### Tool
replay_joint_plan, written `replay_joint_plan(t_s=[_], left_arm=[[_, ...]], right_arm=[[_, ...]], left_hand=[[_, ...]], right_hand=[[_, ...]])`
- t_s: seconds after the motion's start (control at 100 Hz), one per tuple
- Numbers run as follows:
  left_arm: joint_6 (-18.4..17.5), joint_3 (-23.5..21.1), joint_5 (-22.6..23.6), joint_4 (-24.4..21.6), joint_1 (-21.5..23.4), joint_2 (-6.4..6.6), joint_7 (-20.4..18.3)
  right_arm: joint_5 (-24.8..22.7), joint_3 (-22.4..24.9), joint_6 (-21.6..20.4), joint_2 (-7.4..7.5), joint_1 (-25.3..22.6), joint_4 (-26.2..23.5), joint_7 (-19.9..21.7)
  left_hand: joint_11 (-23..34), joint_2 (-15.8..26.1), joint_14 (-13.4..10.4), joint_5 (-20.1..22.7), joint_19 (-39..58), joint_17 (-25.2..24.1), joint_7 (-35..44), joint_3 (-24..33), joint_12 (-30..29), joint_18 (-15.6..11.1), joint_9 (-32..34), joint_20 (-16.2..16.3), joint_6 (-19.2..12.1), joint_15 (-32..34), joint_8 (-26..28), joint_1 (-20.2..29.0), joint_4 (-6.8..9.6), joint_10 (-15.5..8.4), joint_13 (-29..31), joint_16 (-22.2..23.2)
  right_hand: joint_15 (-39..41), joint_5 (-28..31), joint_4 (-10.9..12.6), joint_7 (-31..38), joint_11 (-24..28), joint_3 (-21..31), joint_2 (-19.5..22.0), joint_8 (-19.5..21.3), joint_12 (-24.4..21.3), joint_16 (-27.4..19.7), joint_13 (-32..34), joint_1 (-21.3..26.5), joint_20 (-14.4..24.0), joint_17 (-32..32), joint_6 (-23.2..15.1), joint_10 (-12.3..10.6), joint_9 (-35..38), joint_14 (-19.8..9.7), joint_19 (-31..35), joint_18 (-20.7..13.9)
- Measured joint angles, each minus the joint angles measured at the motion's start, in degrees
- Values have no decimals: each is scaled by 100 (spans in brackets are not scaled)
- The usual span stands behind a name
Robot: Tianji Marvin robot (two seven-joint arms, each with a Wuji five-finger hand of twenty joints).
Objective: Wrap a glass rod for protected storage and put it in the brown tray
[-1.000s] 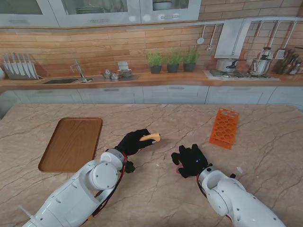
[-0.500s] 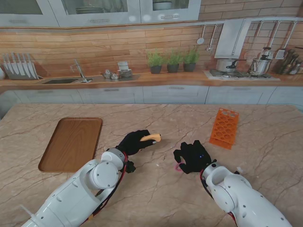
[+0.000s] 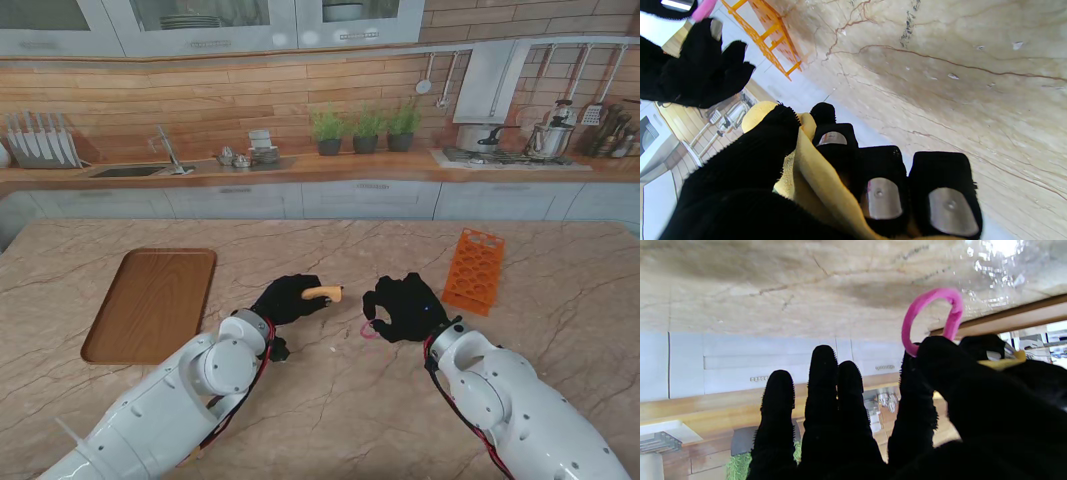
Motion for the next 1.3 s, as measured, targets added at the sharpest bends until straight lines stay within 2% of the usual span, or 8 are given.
replay_joint_plan(t_s=[0.22, 0.53, 0.85, 1.04, 1.05, 1.09, 1.19, 1.3], left_arm=[[35, 113, 141, 58, -80, -31, 71], [-23, 228, 354, 109, -122, -43, 132], [-153, 255, 251, 136, -148, -62, 157], [-253, 328, 224, 227, -183, -96, 241], [-259, 333, 227, 235, -186, -98, 247], [-282, 350, 238, 263, -197, -105, 265], [-339, 370, 276, 298, -212, -110, 261], [-426, 413, 425, 337, -246, -99, 234]], right_arm=[[424, 38, -173, -55, 149, -99, -26], [668, -155, -235, -116, 506, -5, -116], [793, -399, -171, -154, 793, 262, -114], [853, -509, -112, -178, 909, 425, -177], [854, -512, -108, -179, 913, 431, -181], [860, -520, -94, -185, 926, 452, -191], [864, -527, -60, -192, 941, 477, -195], [863, -529, -34, -196, 944, 481, -218]], left_hand=[[106, -19, -2, 100, 1, 0, 4, 51, -1, 27, 65, 17, -5, 66, -32, 0, 0, -16, 10, -49], [108, -66, -2, 295, 3, 1, -60, 51, -9, 42, 201, 69, -13, 84, -156, 0, 3, -31, 63, -65], [109, -126, -2, 294, 3, 1, -98, 55, -14, 48, 204, 3, 5, 85, -156, -13, 12, -33, 63, -125], [109, -289, -16, 291, 3, 1, -521, 341, -8, 35, 204, -152, 210, 86, 234, -1098, 15, -97, 63, -126], [109, -290, -18, 291, 3, 1, -550, 351, -7, 33, 204, -156, 221, 86, 287, -1172, 67, -99, 63, -126], [109, -289, -25, 291, 3, 1, -625, 336, -7, 27, 193, -161, 259, 86, 361, -1357, 68, -102, 60, -126], [109, -537, -52, 287, 3, 1, -762, 307, 0, -5, 177, -230, 270, 86, 436, -1681, 71, -136, 50, -126], [109, -662, -97, 230, 3, 1, -836, 354, 54, -67, 116, -360, 270, 85, 516, -1681, 71, -173, 34, -126]], right_hand=[[0, 63, -2, -9, -4, -12, 0, -46, 0, 0, 0, 0, 0, 2, 28, -28, 59, 0, 0, 0], [-2, 116, -4, -16, -4, -57, 0, -63, 0, 0, 6, 0, 0, 13, 39, -52, 103, 0, 0, 4], [-15, 141, -4, -20, -5, -58, 0, -73, 0, 0, 62, 0, 0, 19, 81, -54, 105, 0, 0, 6], [-16, 144, -4, -70, -5, -58, 0, -76, 0, 0, 67, 0, 0, 64, 89, -54, 107, 0, 0, 6], [-16, 145, -4, -71, -5, -58, 0, -85, 0, 0, 68, 0, 0, 64, 89, -54, 109, 0, 0, 6], [-16, 146, -4, -71, -5, -58, 0, -102, 0, 0, 69, 0, 0, 65, 90, -54, 115, 0, 0, 6], [-16, 155, -4, -73, -5, -58, 0, -109, 0, 0, 70, 0, 0, 65, 92, -54, 115, 0, 0, 6], [-16, 156, -4, -73, -5, -58, 0, -111, 0, 0, 71, 0, 0, 65, 93, -55, 115, 0, 0, 7]])
